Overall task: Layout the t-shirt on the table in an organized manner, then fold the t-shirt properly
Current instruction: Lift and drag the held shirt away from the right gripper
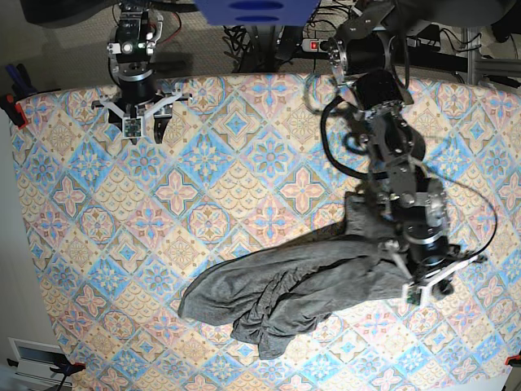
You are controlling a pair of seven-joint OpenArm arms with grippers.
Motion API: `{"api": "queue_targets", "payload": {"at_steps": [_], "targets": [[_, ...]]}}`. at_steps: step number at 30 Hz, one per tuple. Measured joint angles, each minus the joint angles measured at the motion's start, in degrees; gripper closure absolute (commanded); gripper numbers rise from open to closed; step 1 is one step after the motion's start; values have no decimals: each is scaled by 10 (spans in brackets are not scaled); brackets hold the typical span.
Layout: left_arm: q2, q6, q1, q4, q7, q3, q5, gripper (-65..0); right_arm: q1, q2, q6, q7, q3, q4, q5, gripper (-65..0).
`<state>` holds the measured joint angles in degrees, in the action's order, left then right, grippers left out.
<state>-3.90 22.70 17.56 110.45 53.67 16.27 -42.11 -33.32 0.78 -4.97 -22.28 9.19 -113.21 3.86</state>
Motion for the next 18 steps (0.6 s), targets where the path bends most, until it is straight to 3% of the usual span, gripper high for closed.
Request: {"api": "queue_targets", "payload": {"at_steps": [10,13,18], "targets": [[82,0,-63,-51,0,169,100,-30,-15,0,-2,2,-3,0,0,-268],[101,0,-83,-70,-3,217,145,-30,-20,-17,0,0,-46,0,2,-268],[110,-2,-132,-128,-82,286,150,-30,-26,-60,-5,0,-156,0,0,-268]]}}
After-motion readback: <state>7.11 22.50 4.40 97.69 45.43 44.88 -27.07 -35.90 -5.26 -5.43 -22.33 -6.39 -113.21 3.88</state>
